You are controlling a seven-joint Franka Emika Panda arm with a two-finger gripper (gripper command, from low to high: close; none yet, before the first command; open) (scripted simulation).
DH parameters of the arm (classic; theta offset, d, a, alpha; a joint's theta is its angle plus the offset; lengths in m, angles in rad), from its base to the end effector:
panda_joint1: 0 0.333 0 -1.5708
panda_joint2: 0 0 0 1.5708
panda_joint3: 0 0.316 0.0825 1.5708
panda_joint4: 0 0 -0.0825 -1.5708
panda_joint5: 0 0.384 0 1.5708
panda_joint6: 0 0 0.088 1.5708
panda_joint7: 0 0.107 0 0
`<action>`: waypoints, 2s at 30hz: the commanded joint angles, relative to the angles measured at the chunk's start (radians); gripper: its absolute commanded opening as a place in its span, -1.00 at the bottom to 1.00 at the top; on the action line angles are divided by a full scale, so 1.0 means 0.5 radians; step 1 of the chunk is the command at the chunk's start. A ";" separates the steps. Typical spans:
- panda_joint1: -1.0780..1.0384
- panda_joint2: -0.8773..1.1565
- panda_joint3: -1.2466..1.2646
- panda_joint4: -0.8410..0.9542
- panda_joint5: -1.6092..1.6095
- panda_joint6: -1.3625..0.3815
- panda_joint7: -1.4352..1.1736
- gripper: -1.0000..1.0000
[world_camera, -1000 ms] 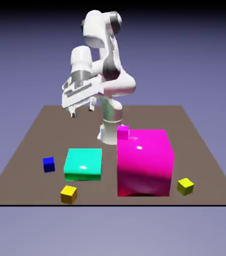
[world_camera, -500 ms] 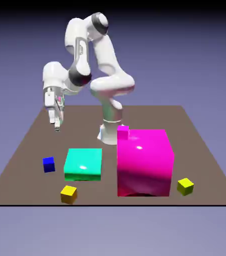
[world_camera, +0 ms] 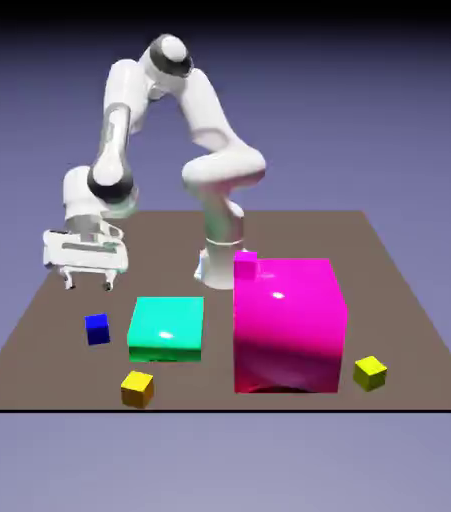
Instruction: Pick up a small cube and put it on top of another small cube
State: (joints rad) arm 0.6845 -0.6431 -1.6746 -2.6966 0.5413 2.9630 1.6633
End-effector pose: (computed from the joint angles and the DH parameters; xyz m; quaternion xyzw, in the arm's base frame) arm 0.2540 -0.3357 0.2223 0.0621 0.9270 0.1125 0.3523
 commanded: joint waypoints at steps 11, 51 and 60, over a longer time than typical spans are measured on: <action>0.419 -0.224 -0.671 0.110 0.137 0.152 0.235 0.00; 0.870 1.981 0.777 1.578 -0.238 -1.747 -1.826 -1.00; 1.088 2.633 1.193 2.081 -0.369 -2.309 -2.511 -1.00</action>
State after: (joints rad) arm 1.2284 0.6733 -1.0780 -1.6559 0.3595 1.8082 0.4070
